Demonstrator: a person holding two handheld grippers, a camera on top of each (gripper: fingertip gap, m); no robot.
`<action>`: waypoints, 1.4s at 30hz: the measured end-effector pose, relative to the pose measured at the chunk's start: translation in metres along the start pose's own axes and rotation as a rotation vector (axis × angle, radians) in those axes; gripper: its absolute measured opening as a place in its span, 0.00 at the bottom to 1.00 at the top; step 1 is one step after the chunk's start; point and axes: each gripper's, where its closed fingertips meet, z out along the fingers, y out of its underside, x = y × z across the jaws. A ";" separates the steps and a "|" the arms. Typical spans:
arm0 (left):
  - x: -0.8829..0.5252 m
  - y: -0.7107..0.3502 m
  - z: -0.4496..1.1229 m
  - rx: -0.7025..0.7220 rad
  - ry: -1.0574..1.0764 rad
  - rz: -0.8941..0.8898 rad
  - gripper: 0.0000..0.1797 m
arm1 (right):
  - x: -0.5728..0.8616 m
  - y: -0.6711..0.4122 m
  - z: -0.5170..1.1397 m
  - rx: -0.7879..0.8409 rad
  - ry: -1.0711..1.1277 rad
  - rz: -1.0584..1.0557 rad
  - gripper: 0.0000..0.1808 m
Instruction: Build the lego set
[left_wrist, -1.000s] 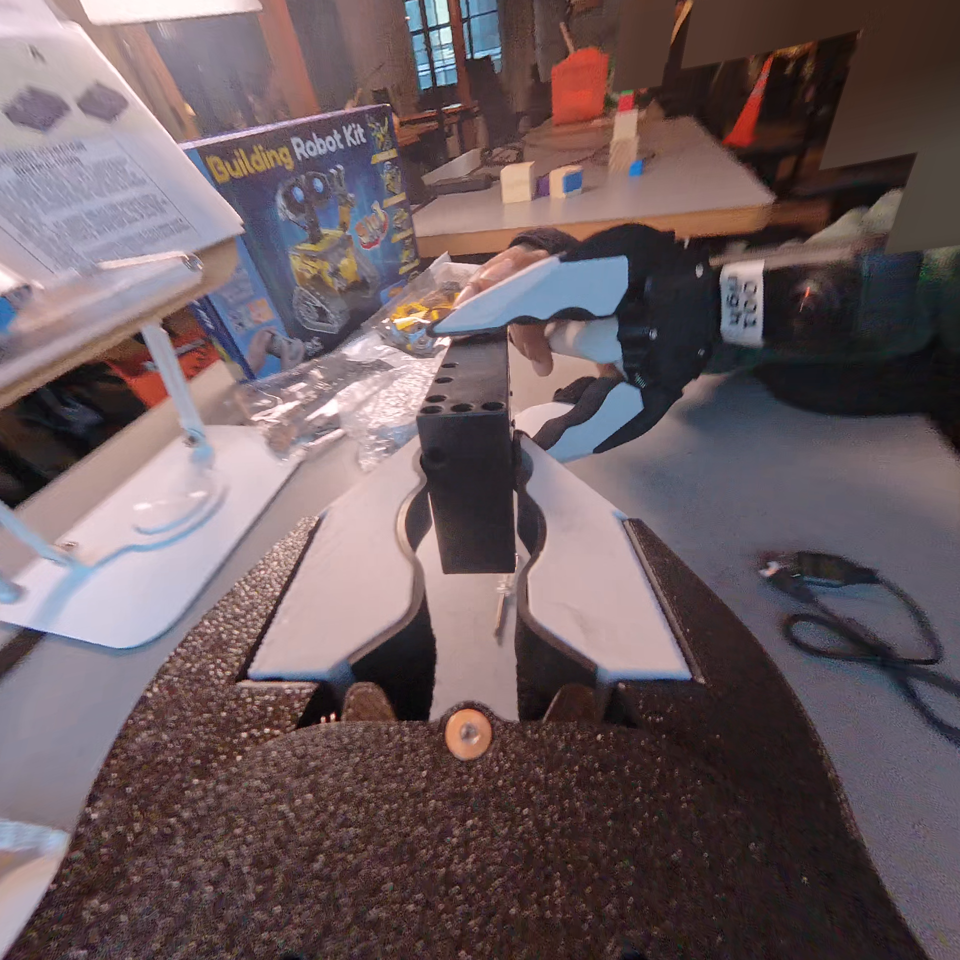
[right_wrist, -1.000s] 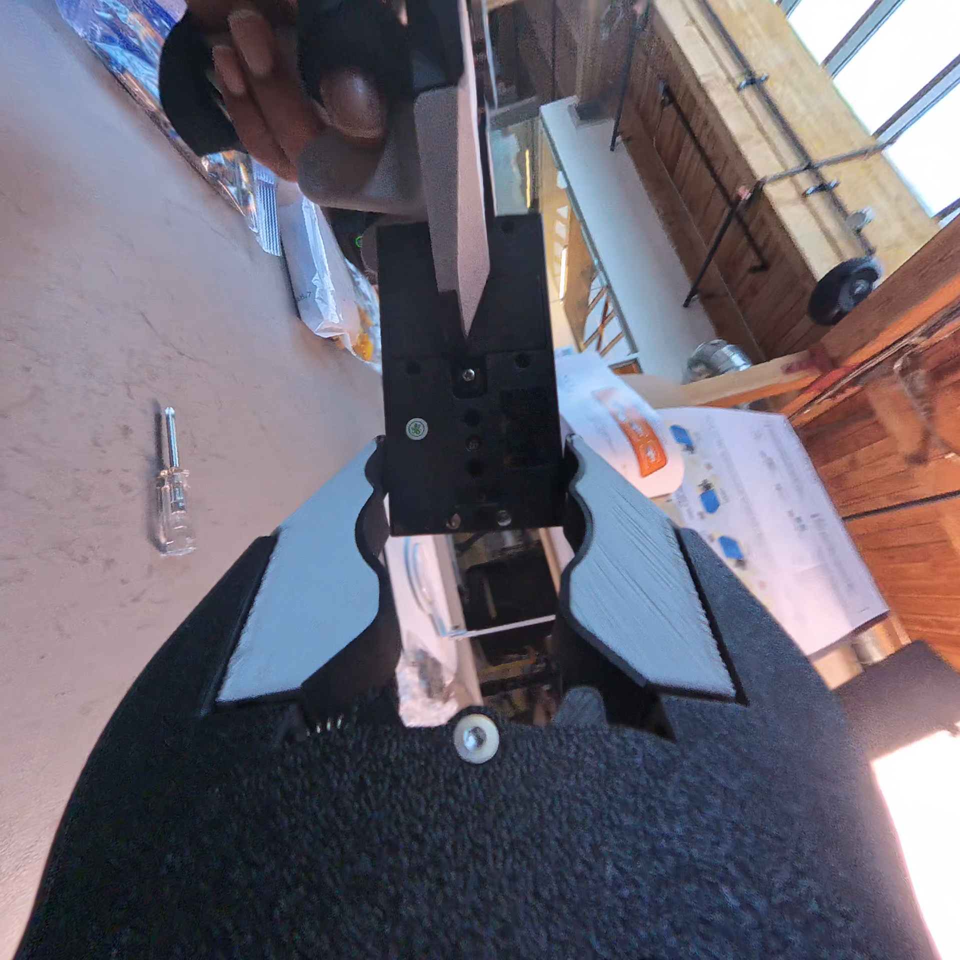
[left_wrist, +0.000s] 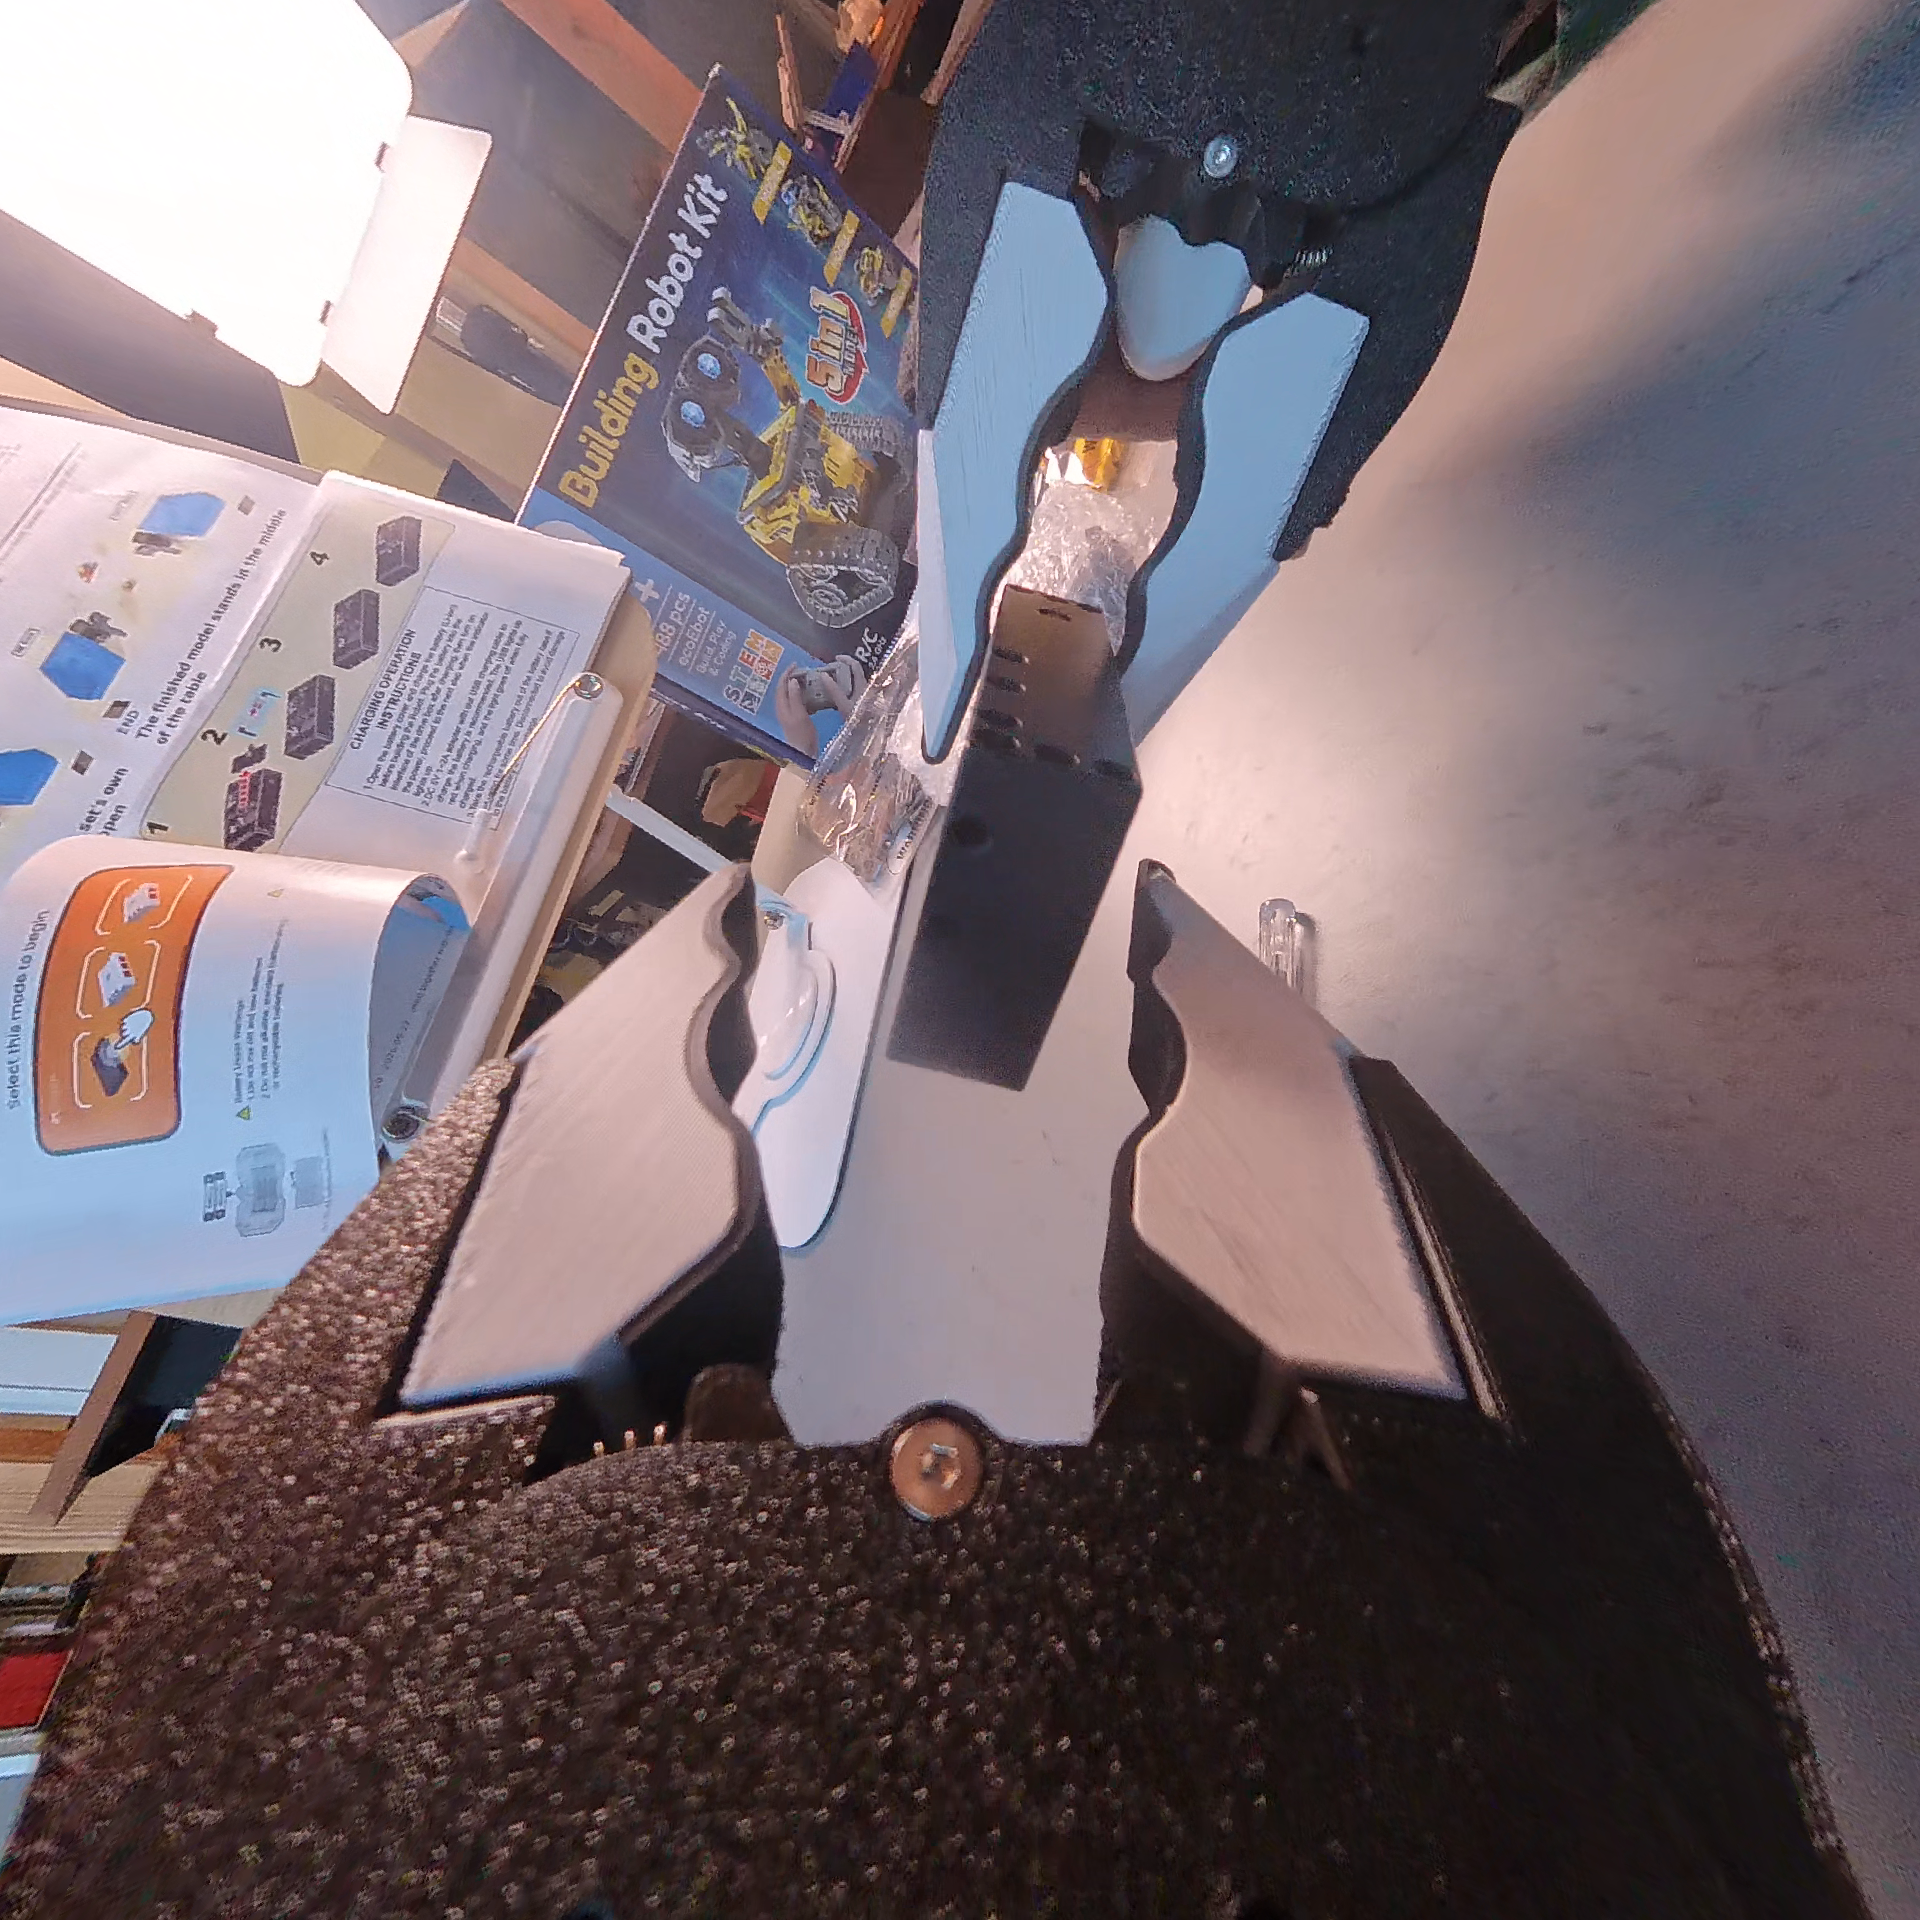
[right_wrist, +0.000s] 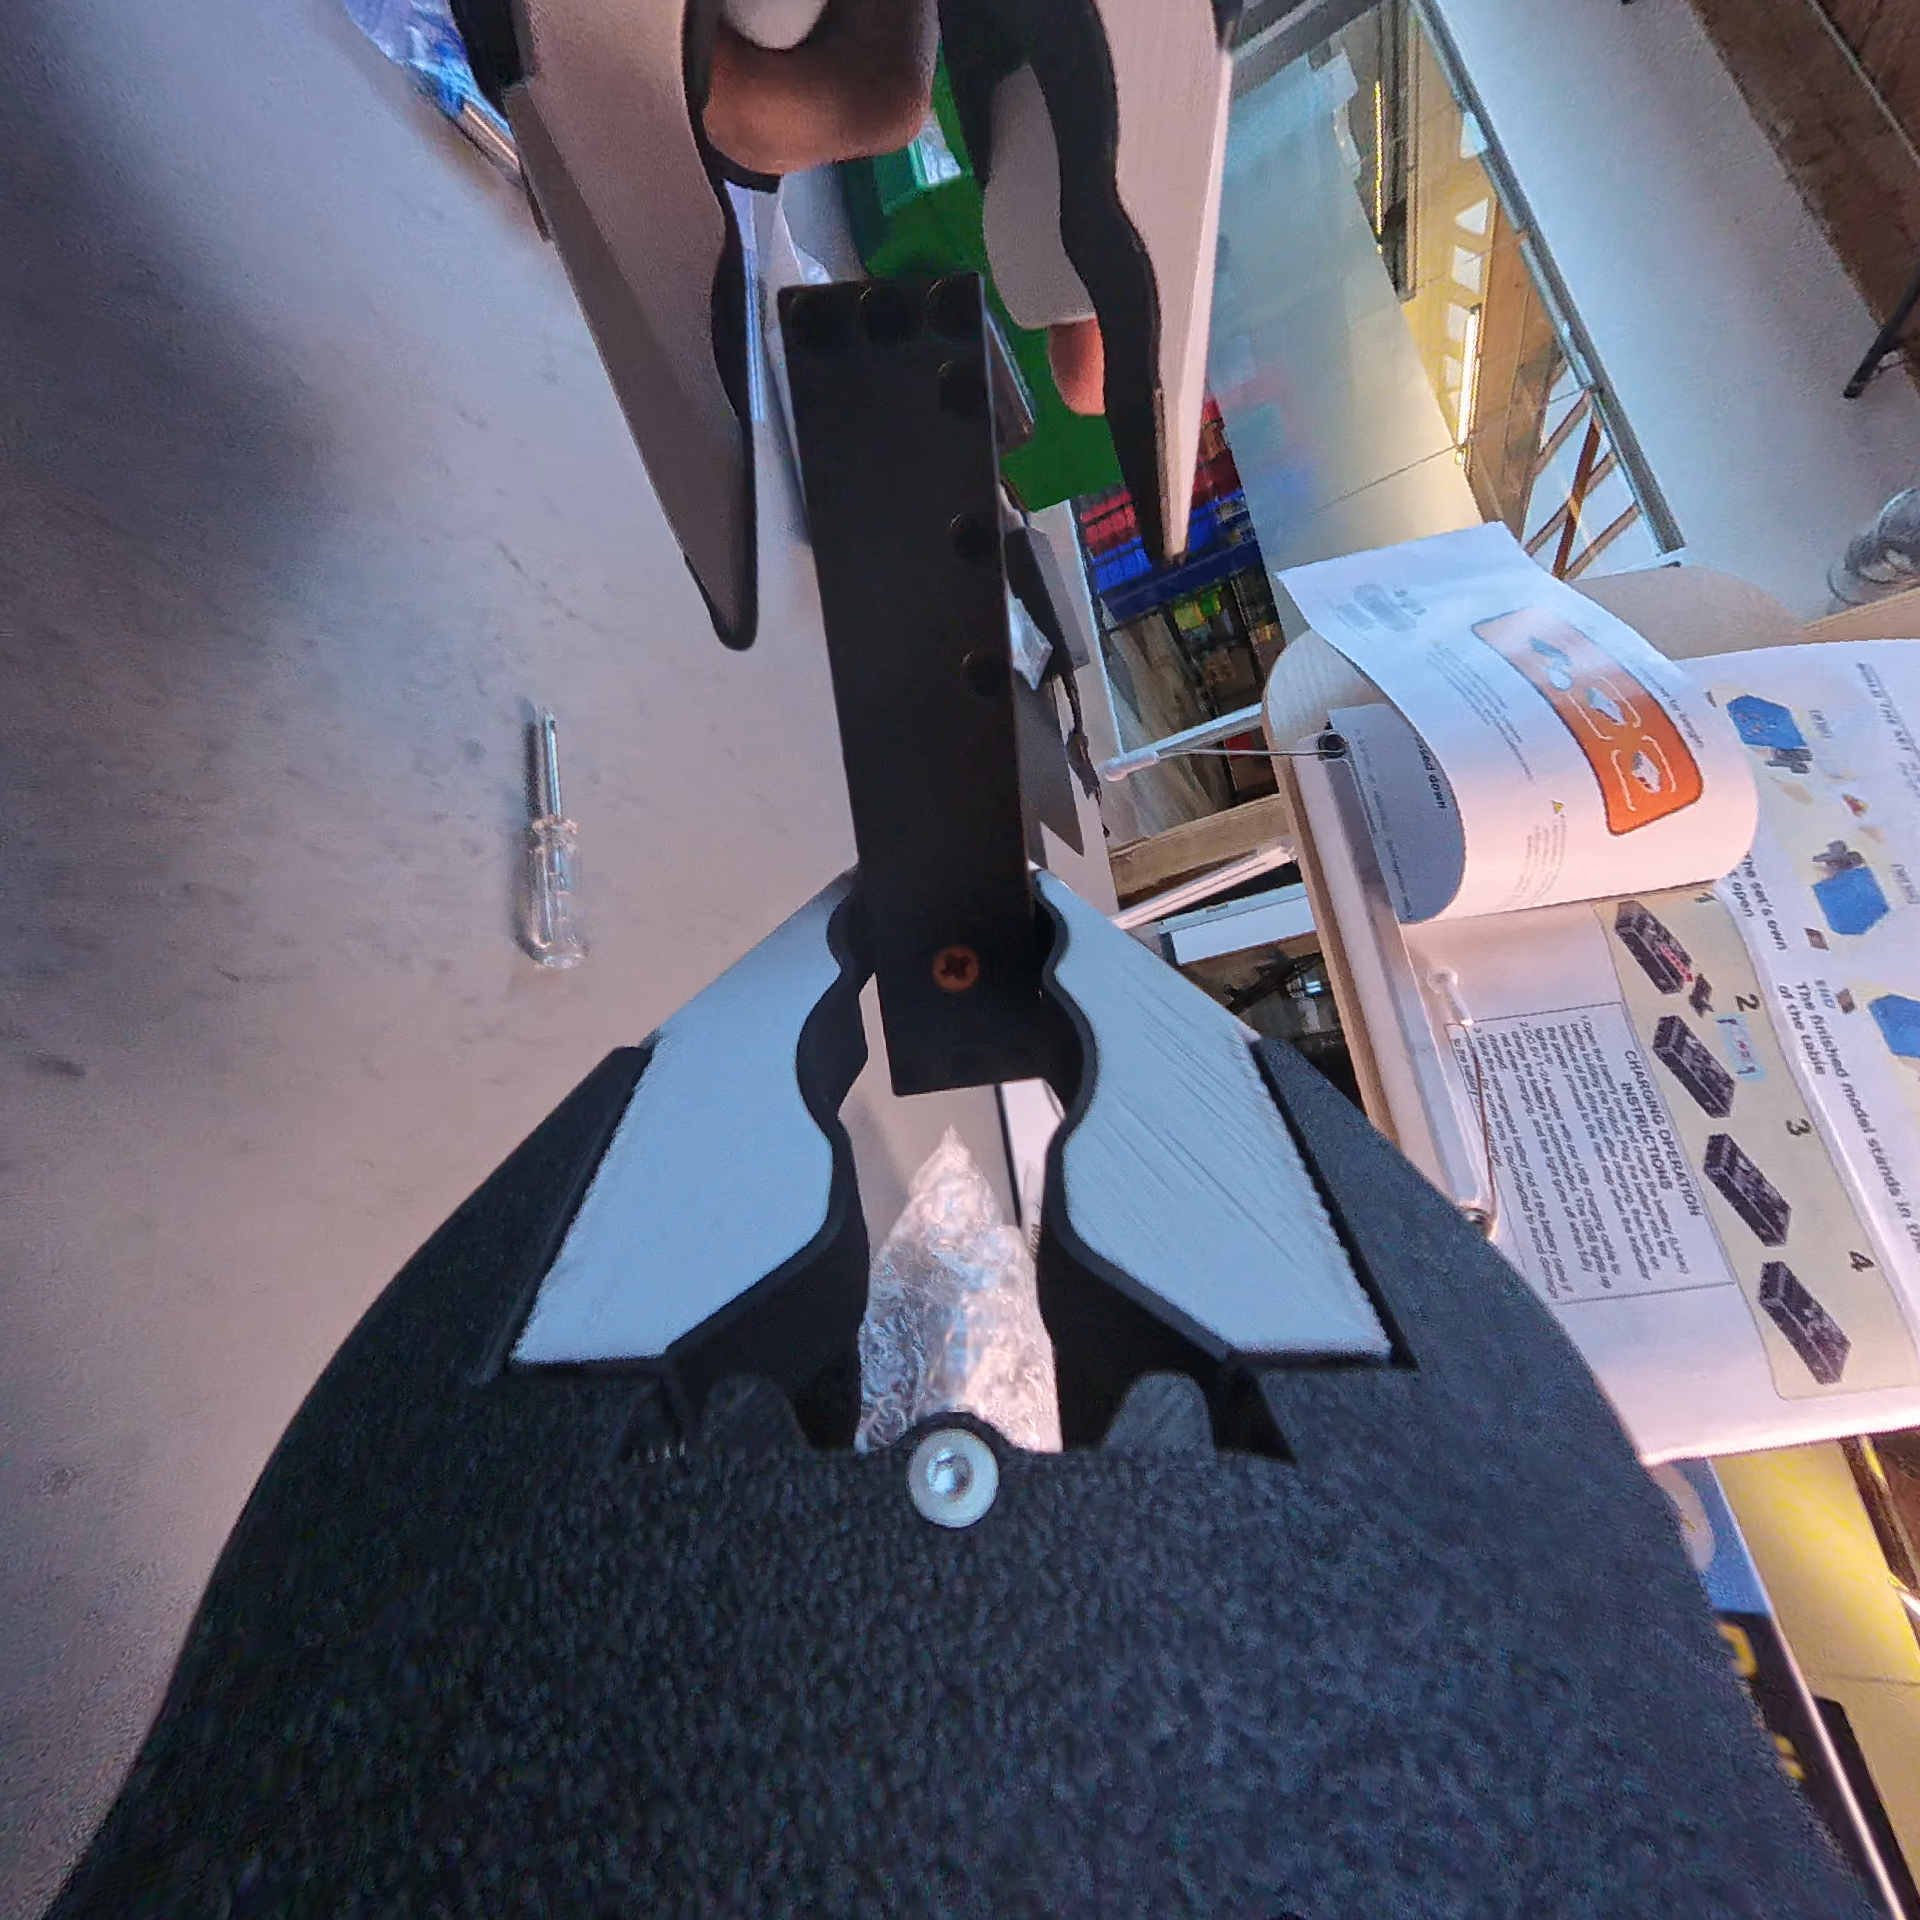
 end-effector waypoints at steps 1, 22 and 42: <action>0.002 0.001 0.001 -0.004 0.008 0.001 0.38 | -0.002 -0.002 0.000 0.017 -0.007 0.032 0.14; -0.032 0.006 0.005 0.053 -0.012 -0.878 0.14 | 0.043 -0.037 -0.016 0.121 0.247 0.197 0.07; -0.045 -0.020 0.003 -0.007 -0.215 -0.718 0.14 | 0.052 -0.030 -0.007 0.086 0.328 0.321 0.01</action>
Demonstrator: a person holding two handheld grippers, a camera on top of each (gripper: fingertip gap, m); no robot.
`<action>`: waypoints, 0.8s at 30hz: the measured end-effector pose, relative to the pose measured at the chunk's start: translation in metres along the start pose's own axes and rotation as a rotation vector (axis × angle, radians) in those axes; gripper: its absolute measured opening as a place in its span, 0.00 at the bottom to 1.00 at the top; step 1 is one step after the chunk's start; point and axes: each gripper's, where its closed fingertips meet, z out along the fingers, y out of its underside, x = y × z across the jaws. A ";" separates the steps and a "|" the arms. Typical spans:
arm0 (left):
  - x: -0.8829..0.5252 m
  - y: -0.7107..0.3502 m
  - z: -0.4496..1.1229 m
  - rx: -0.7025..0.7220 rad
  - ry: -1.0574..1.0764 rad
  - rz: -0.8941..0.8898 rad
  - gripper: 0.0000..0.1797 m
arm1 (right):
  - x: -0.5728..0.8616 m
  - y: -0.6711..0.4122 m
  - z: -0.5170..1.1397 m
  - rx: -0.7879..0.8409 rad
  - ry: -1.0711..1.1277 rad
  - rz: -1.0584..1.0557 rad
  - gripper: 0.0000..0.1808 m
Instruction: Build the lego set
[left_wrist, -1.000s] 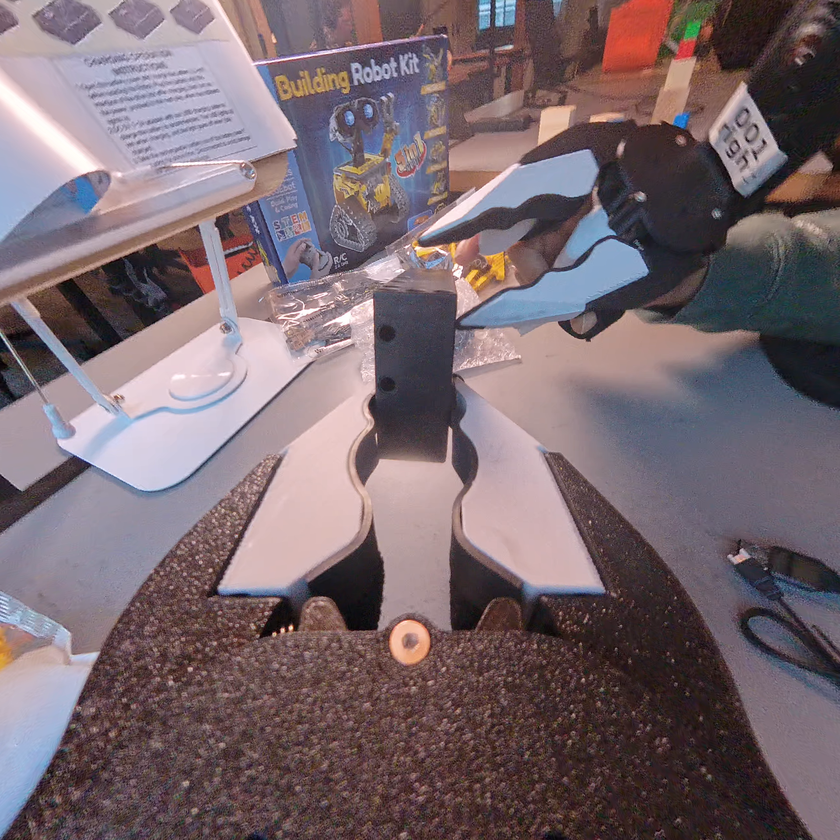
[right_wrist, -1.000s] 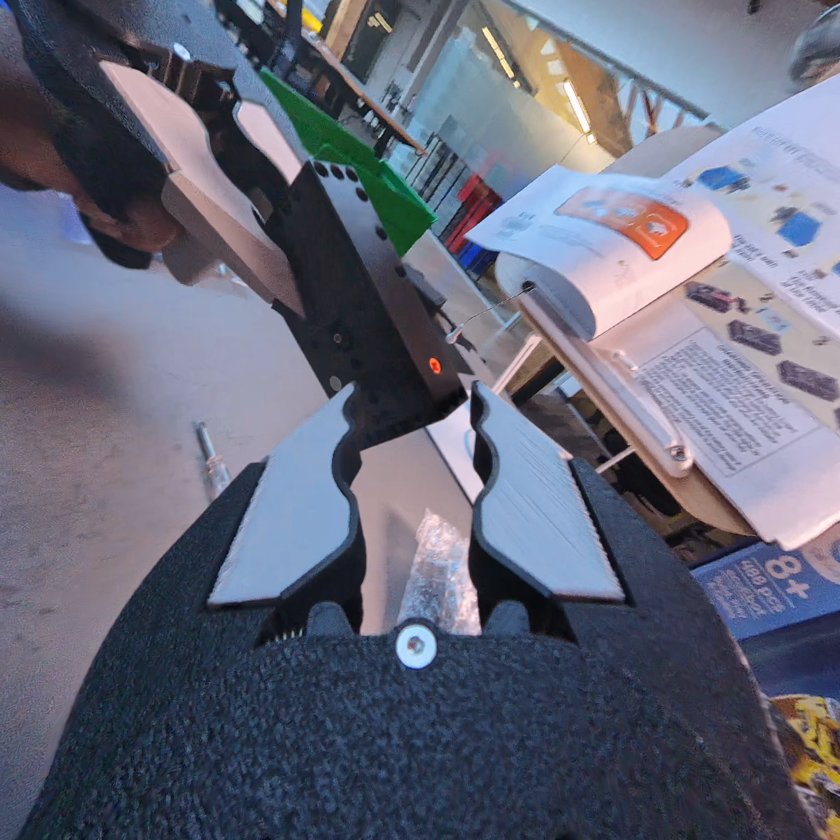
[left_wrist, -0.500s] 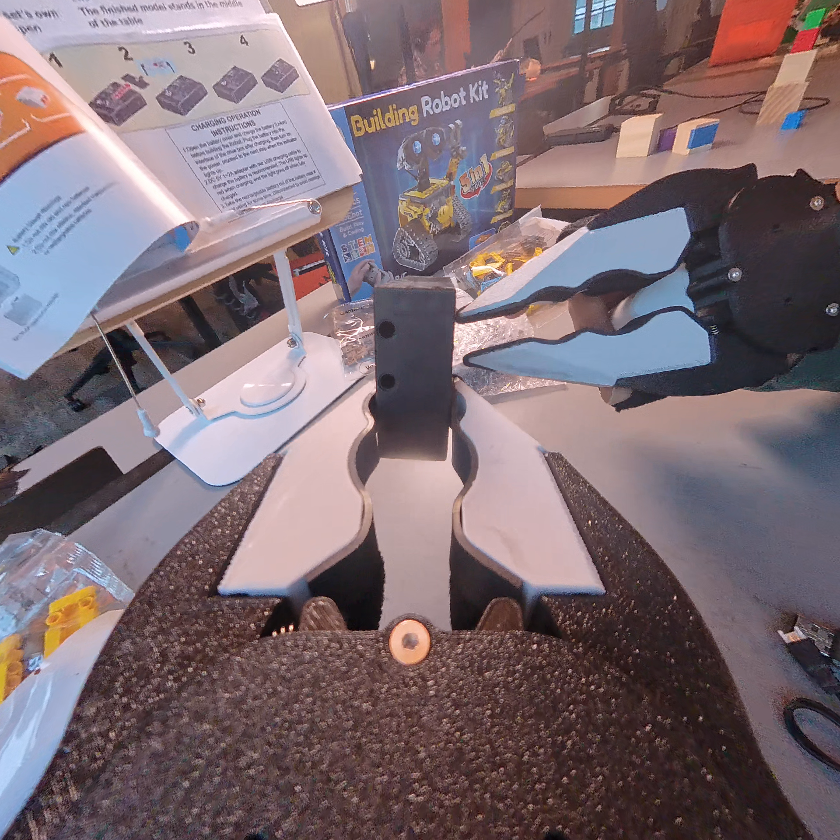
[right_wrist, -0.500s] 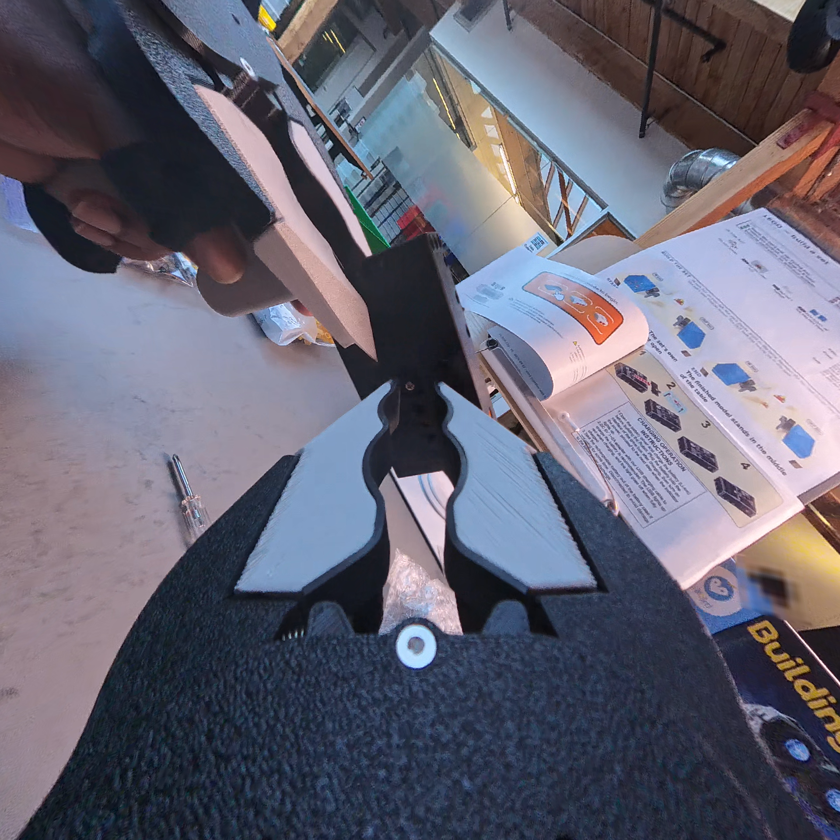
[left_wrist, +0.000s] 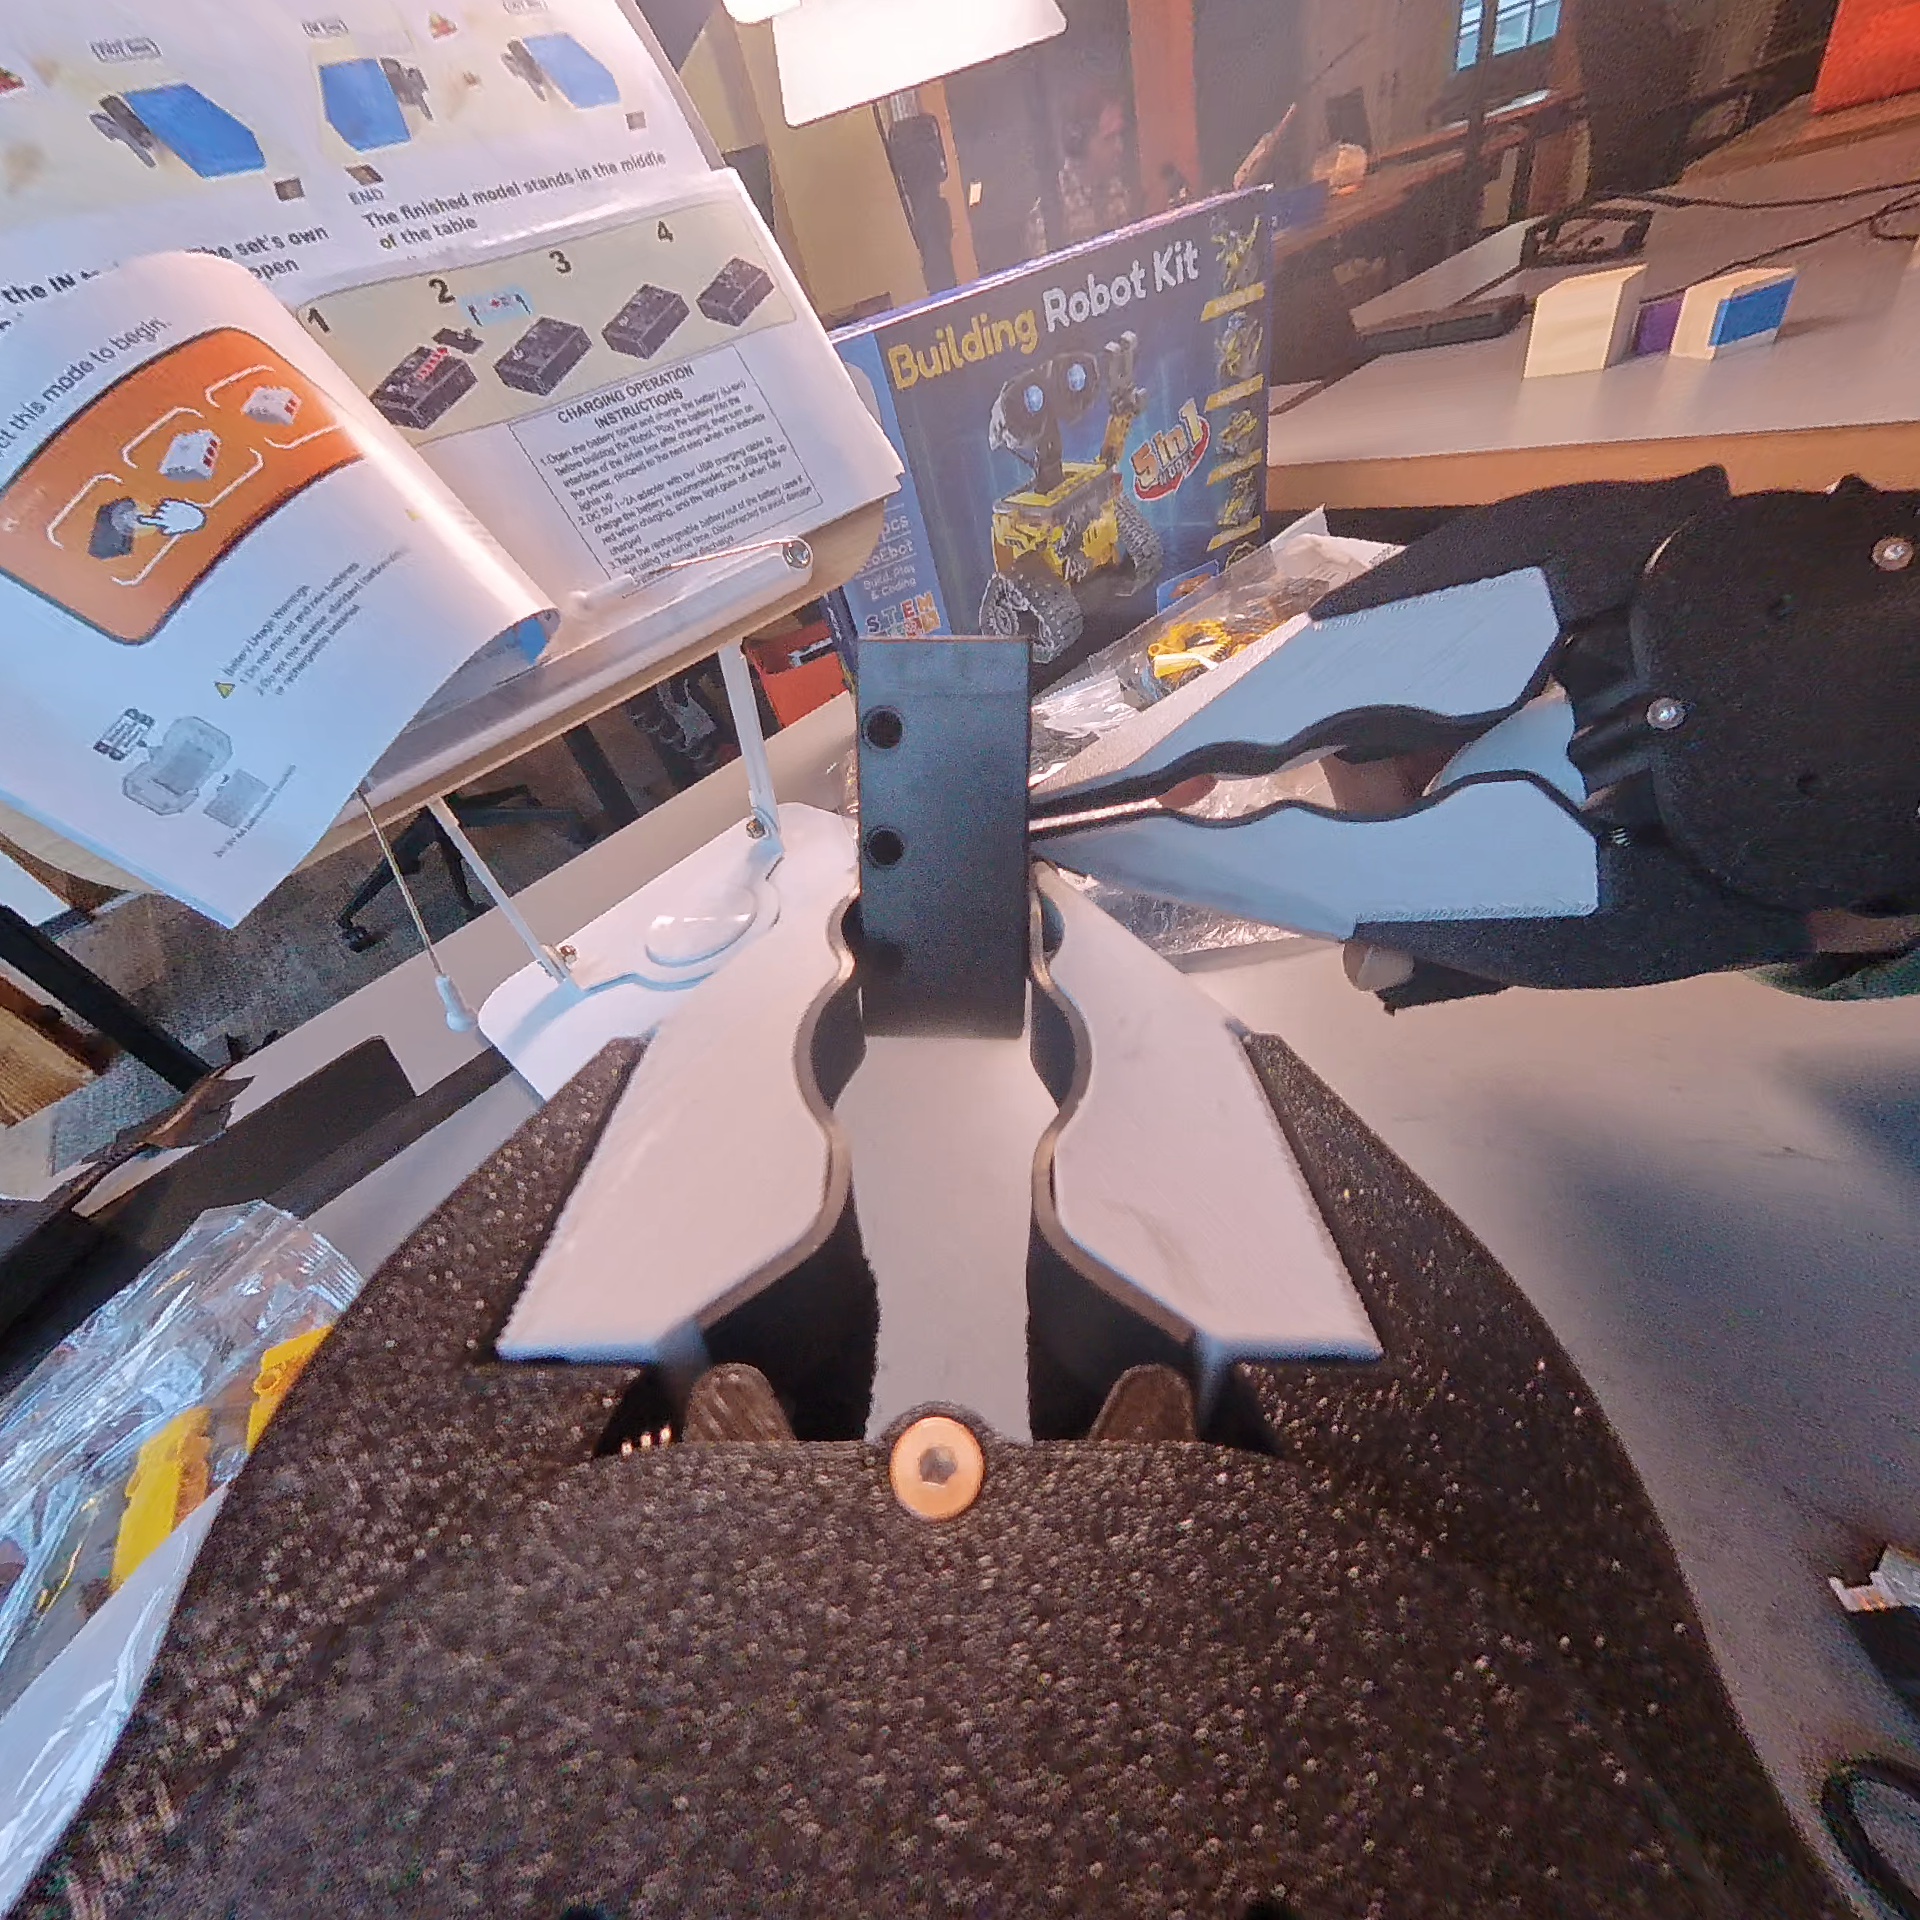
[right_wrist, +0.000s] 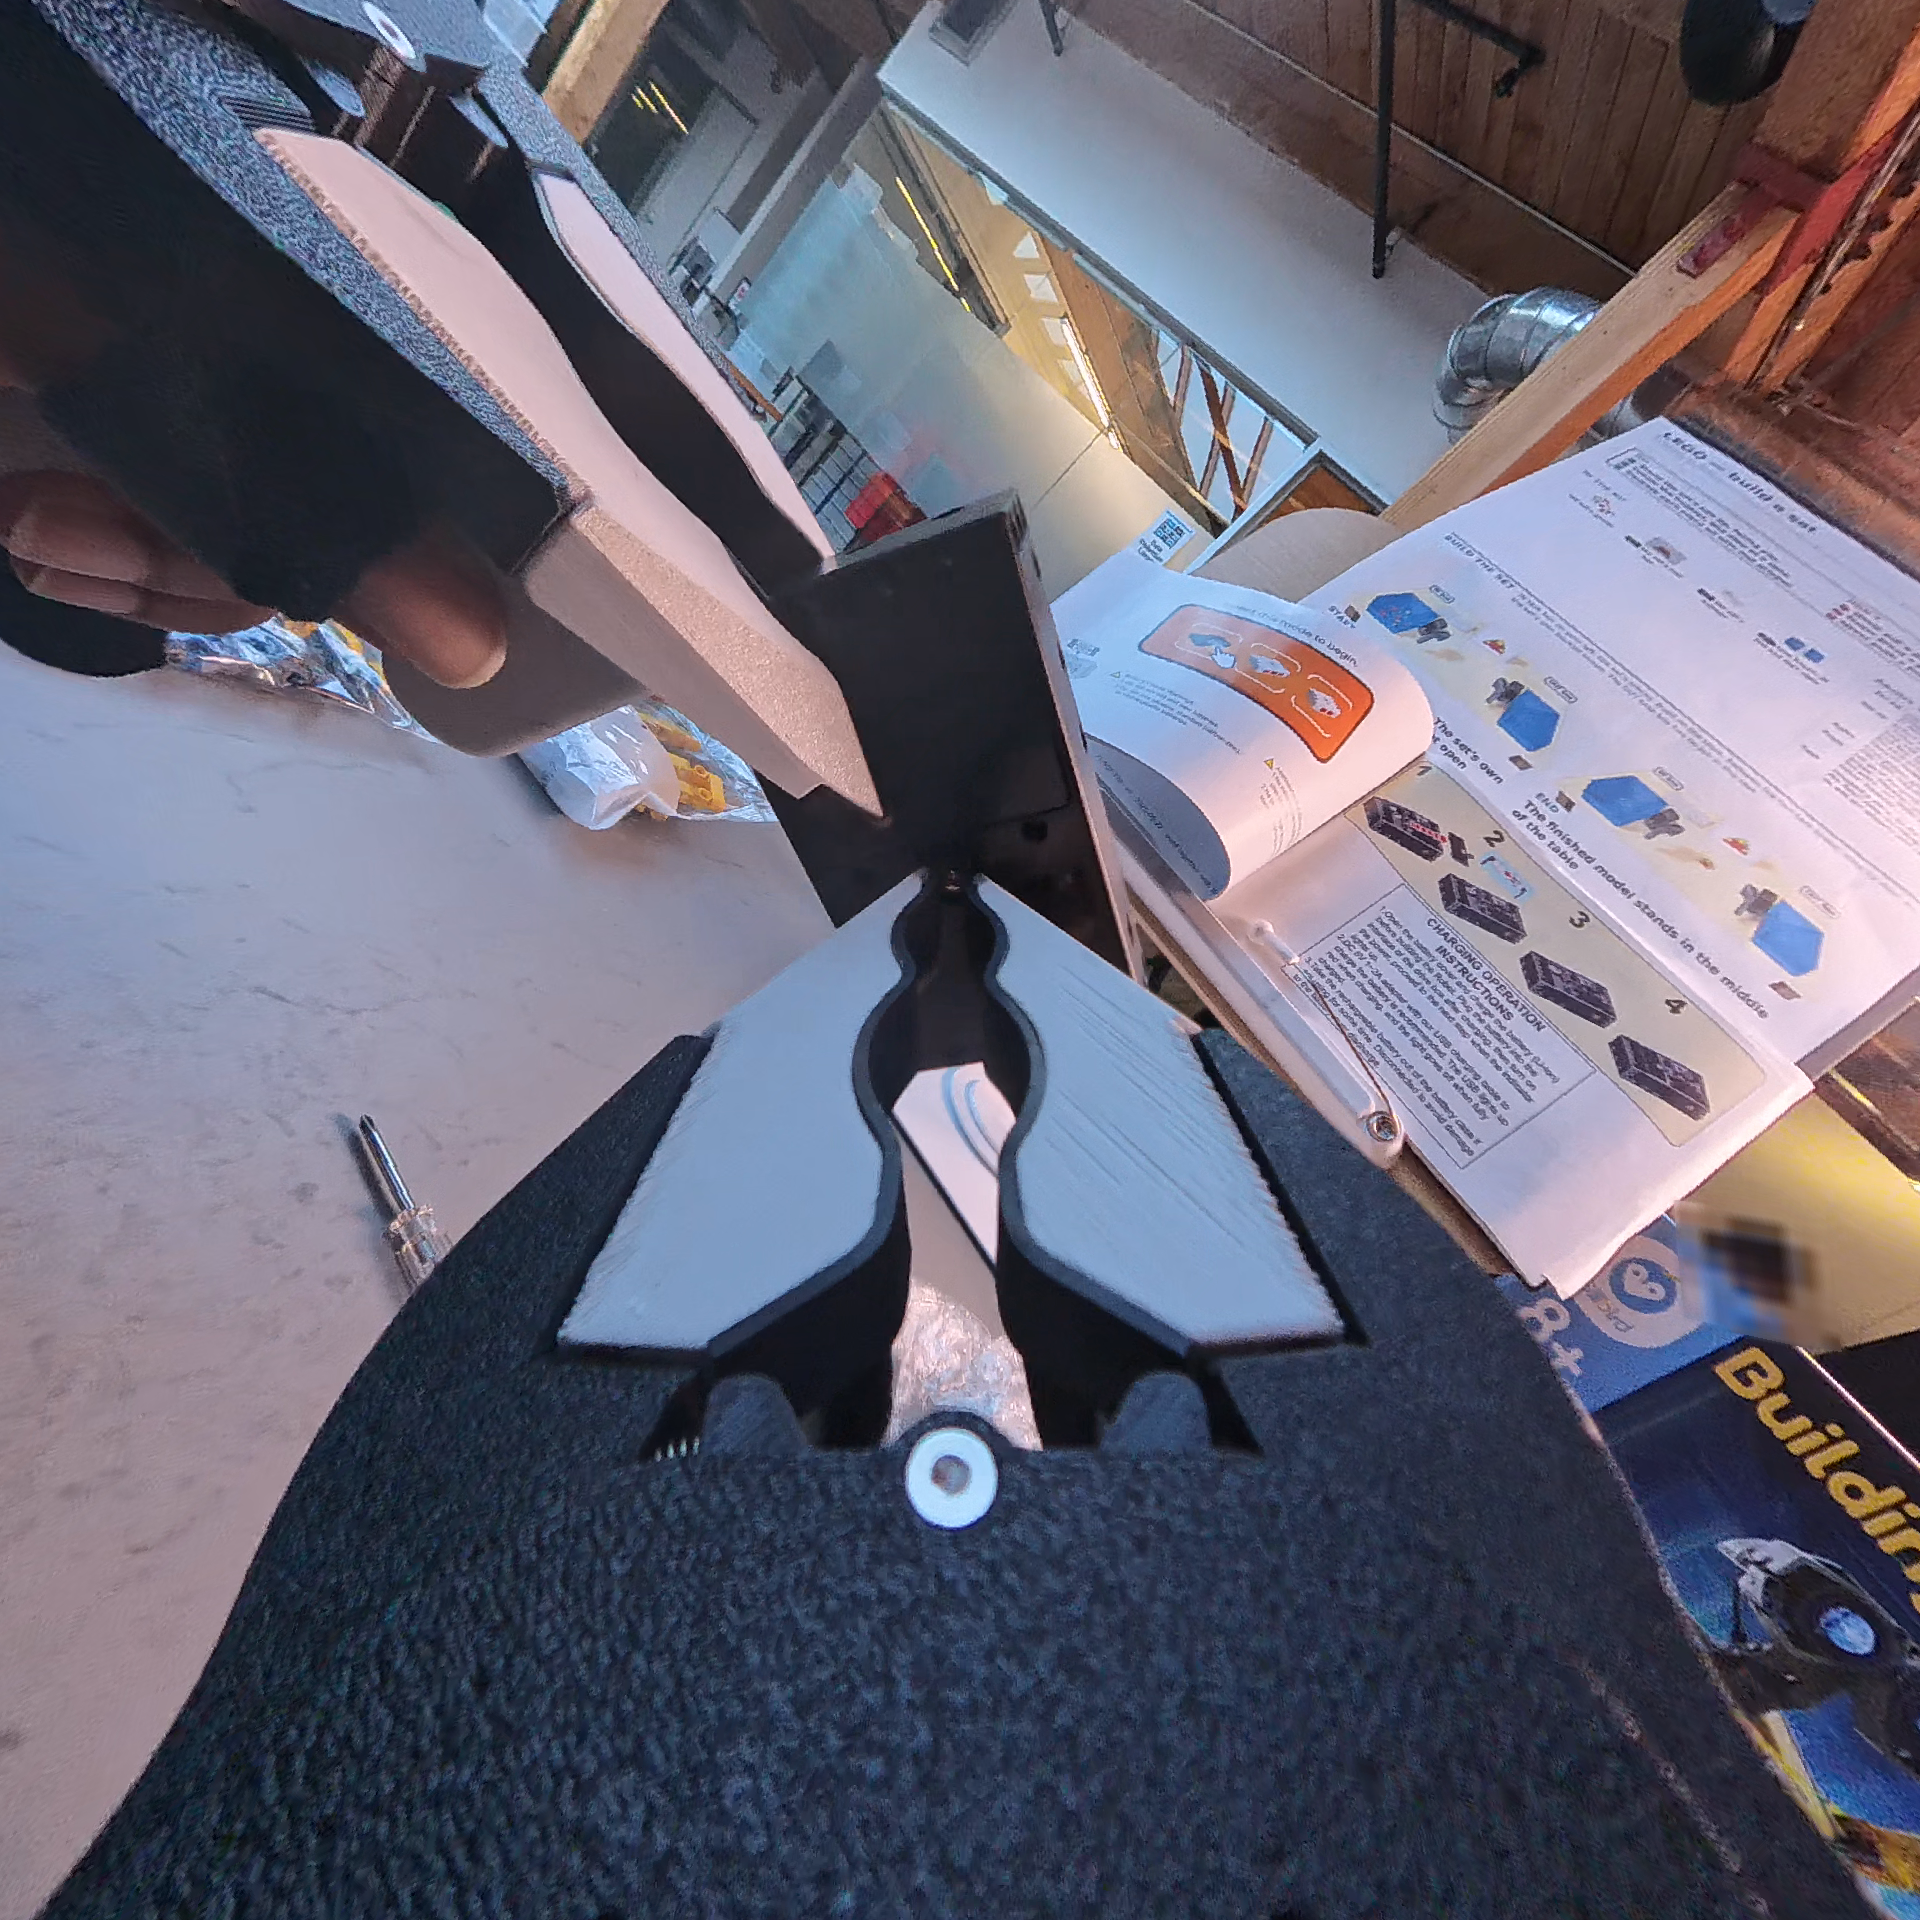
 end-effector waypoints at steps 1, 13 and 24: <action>0.000 -0.002 0.000 0.008 0.000 -0.005 0.14 | -0.001 0.000 0.001 -0.005 -0.001 0.002 0.01; -0.004 -0.007 -0.002 0.028 -0.043 0.028 0.14 | -0.008 0.001 0.006 -0.026 -0.014 0.046 0.00; -0.013 -0.008 -0.004 0.044 -0.053 0.007 0.14 | -0.013 -0.001 0.008 -0.014 -0.042 0.128 0.04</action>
